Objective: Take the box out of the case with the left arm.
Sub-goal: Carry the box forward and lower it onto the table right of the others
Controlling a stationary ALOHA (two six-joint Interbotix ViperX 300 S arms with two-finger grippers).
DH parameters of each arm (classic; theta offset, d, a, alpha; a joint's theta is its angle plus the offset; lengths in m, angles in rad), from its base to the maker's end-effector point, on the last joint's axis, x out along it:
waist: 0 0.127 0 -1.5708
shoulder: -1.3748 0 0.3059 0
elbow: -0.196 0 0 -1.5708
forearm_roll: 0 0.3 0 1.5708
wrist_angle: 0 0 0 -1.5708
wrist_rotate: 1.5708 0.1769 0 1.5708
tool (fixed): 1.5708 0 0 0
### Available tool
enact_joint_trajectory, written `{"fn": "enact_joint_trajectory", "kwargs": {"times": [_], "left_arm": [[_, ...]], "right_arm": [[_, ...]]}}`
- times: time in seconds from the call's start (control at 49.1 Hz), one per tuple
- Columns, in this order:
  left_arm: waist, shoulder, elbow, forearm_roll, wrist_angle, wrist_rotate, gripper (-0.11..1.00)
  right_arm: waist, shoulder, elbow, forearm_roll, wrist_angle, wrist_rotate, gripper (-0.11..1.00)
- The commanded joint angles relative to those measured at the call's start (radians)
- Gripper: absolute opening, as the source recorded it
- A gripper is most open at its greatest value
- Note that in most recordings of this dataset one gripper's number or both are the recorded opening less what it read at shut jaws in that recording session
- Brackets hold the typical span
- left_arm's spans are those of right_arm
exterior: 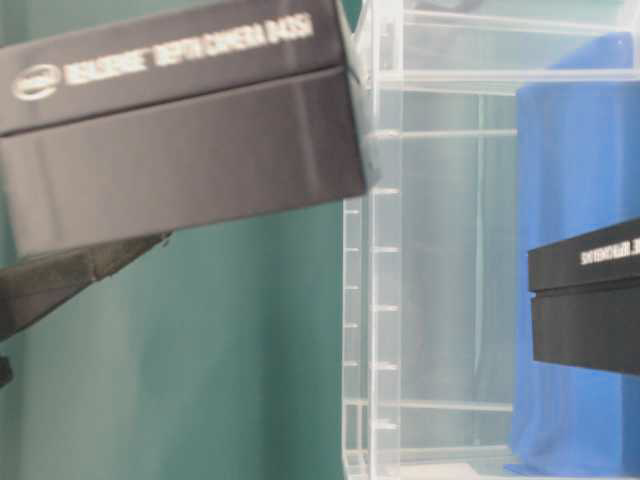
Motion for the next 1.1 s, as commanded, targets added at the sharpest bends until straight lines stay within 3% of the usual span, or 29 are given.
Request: {"fn": "enact_joint_trajectory", "kwargs": {"times": [0.0,0.59,0.835,1.079], "left_arm": [[-0.014,-0.051,-0.026,0.006,-0.002,-0.006,0.61],[-0.029,-0.057,-0.003,0.046,-0.002,-0.028,0.61],[-0.031,-0.078,0.104,0.049,-0.017,-0.048,0.61],[-0.031,-0.098,0.252,0.055,-0.094,-0.11,0.61]], "right_arm": [[0.0,0.005,-0.026,0.0,0.002,0.002,-0.01],[0.0,0.005,-0.026,0.0,0.002,0.002,-0.01],[0.0,0.005,-0.026,0.0,0.002,0.002,-0.01],[0.0,0.003,-0.026,0.002,0.002,0.002,-0.01]]}}
